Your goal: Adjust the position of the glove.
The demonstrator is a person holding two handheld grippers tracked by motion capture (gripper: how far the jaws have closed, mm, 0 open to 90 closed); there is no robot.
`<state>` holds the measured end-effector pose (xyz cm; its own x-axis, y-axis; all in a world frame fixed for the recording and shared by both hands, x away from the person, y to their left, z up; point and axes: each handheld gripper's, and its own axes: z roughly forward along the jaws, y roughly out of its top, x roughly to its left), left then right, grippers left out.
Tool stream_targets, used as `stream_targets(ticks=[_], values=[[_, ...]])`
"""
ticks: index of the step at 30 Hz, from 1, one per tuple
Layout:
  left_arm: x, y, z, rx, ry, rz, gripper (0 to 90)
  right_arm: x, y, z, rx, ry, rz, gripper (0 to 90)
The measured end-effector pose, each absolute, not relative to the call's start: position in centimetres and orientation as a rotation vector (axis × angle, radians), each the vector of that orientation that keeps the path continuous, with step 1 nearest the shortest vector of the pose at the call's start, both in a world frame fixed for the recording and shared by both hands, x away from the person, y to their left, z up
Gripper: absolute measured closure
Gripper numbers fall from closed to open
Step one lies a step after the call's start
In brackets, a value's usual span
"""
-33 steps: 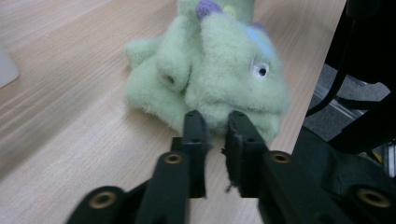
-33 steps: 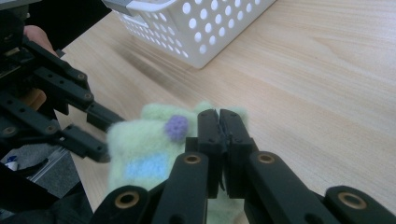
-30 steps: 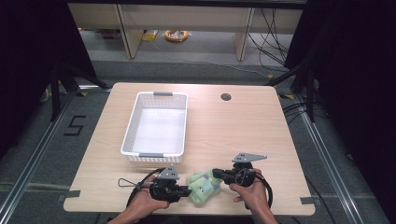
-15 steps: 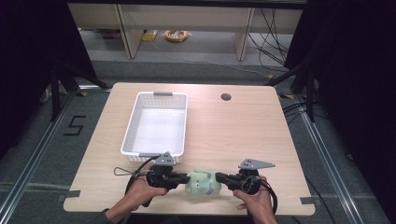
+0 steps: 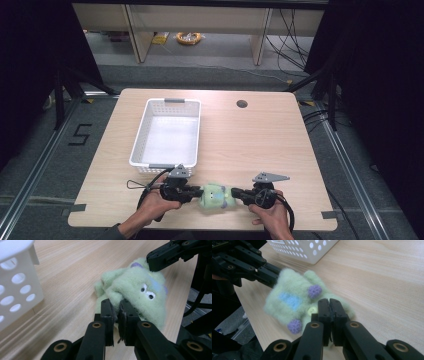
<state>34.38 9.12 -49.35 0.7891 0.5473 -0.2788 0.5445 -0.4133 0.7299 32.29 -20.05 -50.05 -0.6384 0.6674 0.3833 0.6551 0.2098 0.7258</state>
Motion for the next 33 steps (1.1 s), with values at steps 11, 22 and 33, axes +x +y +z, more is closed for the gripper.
stream_targets(ticks=[11, 22, 33], values=[[34.3, 9.9, -49.3, 2.066, 0.846, 0.02, 69.5, 31.9, -19.9, -50.0, 1.375, 2.391, 1.44, 73.2], [33.1, 9.6, -48.7, 1.96, 0.972, -0.103, 44.1, 31.6, -19.8, -49.5, 1.384, 2.385, 1.395, 45.7], [33.8, 8.0, -50.3, 1.975, 1.066, -0.172, 38.9, 32.4, -19.1, -51.3, 1.452, 2.48, 1.339, 44.5]])
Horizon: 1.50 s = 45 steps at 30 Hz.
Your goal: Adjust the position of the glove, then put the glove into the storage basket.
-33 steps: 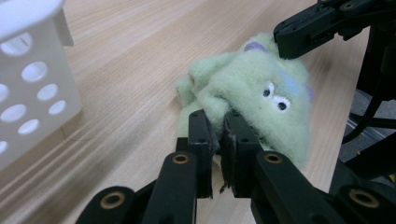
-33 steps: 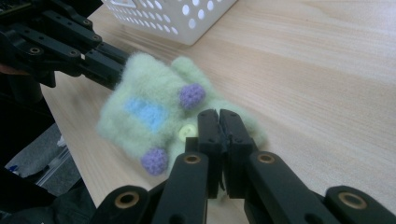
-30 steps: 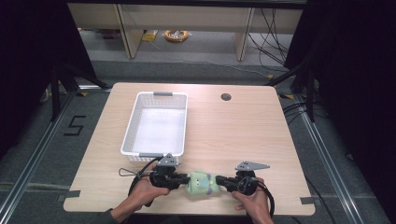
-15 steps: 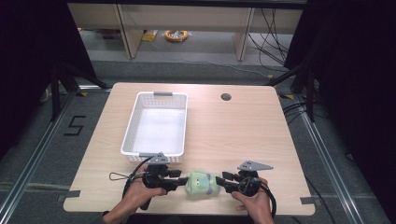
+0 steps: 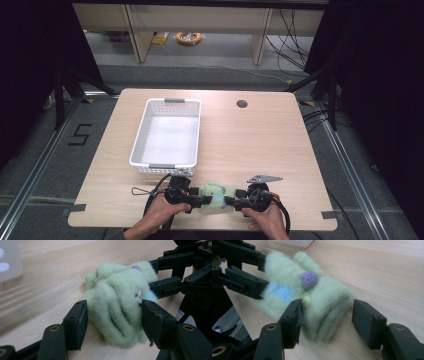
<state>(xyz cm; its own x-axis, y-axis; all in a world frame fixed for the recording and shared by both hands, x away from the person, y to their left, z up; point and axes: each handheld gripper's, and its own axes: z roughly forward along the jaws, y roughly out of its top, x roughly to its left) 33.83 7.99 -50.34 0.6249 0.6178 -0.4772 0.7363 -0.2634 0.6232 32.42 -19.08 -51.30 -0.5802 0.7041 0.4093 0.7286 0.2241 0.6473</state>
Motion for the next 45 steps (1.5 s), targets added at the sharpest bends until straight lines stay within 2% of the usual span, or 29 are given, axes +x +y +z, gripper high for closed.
stream_targets(ticks=[7, 15, 24, 35, 45], values=[[33.9, 7.8, -50.9, 1.971, 1.077, -0.189, 42.8, 32.5, -19.1, -51.4, -1.421, -2.419, -1.317, 50.9], [34.3, 8.3, -51.8, 1.91, 1.079, -0.282, 54.9, 32.8, -19.3, -51.9, -1.398, -2.359, -1.348, 58.6], [34.0, 8.4, -51.8, 1.9, 1.028, -0.267, 64.9, 32.7, -19.3, -51.8, -1.375, -2.303, -1.375, 68.6], [33.0, 8.2, -50.8, 1.933, 0.962, -0.198, 68.3, 32.3, -19.3, -51.1, -1.342, -2.348, -1.43, 71.8], [32.7, 9.1, -50.1, 1.924, 0.93, -0.21, 68.8, 31.5, -18.7, -49.8, -1.328, -2.316, -1.45, 72.0]])
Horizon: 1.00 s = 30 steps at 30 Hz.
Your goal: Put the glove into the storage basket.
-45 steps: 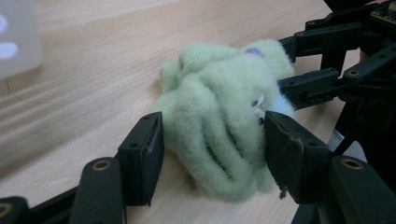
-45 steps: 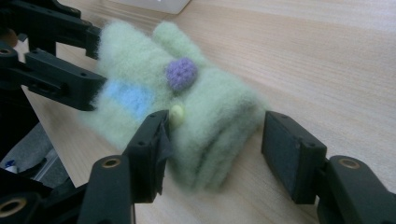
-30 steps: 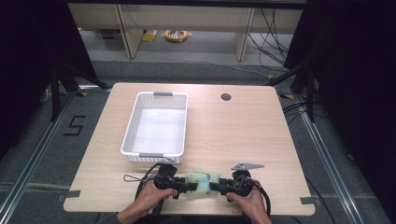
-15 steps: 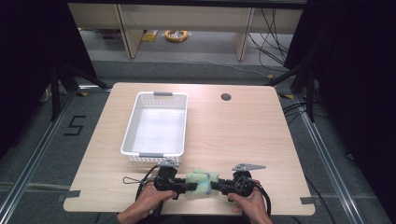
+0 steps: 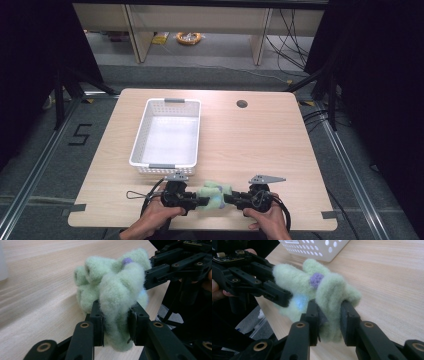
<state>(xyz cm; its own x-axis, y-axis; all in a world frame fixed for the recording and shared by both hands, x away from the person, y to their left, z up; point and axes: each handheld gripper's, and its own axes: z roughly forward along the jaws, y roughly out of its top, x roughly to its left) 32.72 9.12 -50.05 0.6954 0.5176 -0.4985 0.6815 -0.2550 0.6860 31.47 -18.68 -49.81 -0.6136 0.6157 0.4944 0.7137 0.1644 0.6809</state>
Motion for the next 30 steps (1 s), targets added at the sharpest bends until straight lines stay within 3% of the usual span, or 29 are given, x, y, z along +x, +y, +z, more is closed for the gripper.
stream_targets(ticks=[15, 30], values=[[33.3, 10.0, -48.0, 1.91, 0.908, -0.18, 68.7, 31.8, -18.1, -48.2, -1.288, -2.348, -1.503, 72.0], [35.1, 12.1, -43.5, 1.891, 0.901, -0.144, 68.6, 33.9, -16.3, -43.5, -1.215, -2.356, -1.557, 72.0]])
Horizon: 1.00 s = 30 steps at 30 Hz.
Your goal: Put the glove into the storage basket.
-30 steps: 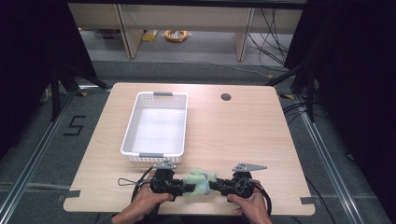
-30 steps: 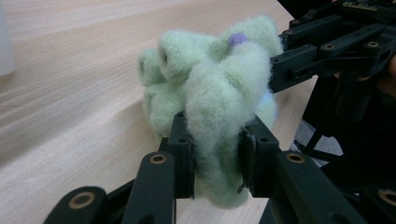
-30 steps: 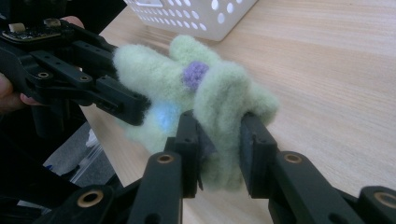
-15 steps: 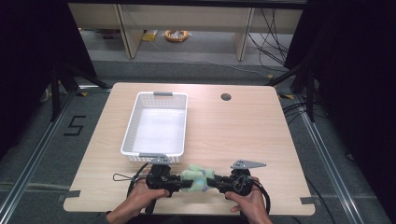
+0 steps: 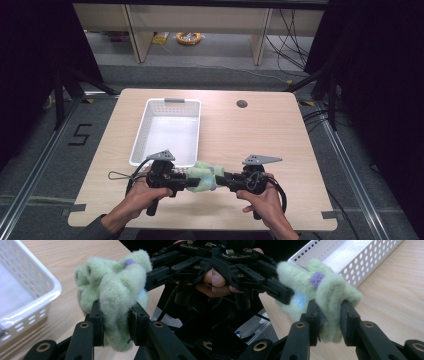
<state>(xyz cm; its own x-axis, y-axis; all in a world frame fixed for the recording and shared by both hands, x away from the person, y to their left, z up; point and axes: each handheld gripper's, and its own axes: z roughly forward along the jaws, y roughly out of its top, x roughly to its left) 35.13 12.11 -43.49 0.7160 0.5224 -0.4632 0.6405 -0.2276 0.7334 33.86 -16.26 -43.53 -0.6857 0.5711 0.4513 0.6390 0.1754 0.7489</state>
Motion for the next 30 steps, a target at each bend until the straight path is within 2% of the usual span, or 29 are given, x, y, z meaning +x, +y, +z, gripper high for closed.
stream_targets(ticks=[9, 17, 30], values=[[36.0, 13.1, -41.7, 1.893, 0.897, -0.138, 68.5, 35.1, -15.4, -41.7, -1.185, -2.418, -1.55, 72.0], [37.0, 13.9, -39.6, 1.918, 0.895, -0.082, 68.5, 36.8, -14.0, -40.0, -1.165, -2.425, -1.538, 72.0], [40.1, 17.0, -37.9, 1.925, 0.958, -0.065, 68.4, 40.0, -10.7, -38.6, -1.176, -2.416, -1.531, 72.0]])
